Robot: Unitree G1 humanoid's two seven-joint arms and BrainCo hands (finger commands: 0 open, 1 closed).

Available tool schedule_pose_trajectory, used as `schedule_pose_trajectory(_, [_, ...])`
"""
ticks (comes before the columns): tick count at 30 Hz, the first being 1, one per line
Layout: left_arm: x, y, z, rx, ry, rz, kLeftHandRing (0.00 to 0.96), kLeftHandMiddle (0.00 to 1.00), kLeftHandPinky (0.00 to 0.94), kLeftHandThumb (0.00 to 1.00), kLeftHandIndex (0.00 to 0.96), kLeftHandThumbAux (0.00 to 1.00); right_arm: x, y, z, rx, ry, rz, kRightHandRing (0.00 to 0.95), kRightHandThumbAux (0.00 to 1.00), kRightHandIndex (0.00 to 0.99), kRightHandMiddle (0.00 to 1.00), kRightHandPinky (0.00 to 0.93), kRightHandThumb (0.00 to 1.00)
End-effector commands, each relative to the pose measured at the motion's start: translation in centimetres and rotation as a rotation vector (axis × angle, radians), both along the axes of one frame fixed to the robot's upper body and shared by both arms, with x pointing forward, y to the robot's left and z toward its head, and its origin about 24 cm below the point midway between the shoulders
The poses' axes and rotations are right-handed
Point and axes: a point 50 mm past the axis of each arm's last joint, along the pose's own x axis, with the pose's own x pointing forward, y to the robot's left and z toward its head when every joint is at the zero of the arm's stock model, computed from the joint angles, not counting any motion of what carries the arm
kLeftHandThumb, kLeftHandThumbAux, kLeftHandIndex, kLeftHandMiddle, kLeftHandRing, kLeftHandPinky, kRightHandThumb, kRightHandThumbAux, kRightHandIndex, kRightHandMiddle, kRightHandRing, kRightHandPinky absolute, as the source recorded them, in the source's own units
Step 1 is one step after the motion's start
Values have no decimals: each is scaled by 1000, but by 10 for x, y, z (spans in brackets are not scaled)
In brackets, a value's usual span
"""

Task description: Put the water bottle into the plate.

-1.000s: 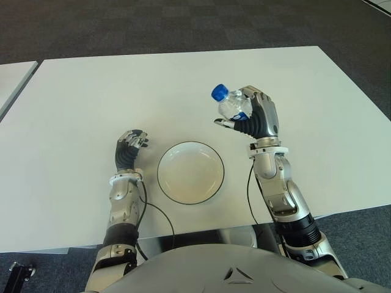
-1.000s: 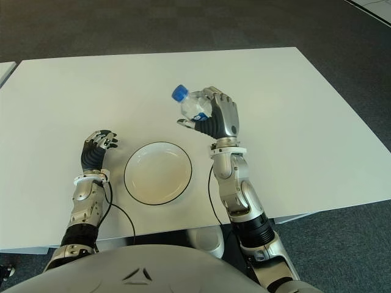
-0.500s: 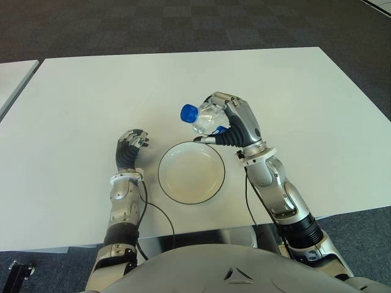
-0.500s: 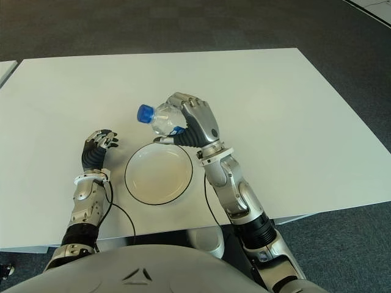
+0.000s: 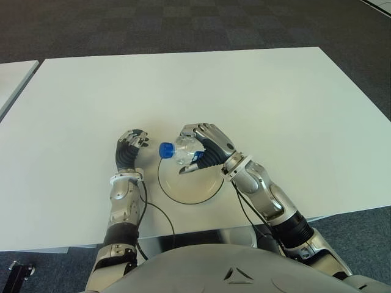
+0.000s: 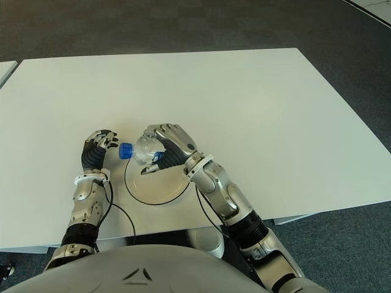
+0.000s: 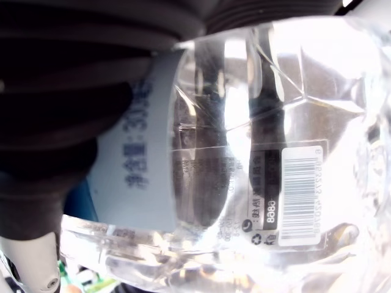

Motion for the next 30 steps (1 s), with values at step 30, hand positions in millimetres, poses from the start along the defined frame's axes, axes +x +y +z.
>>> schedule_pose_trajectory(30, [-19,0,-24,-40,143,5,522,471,509,837,432,674,7,-3,-13,-447,224,184,846,727,434,837,832,702])
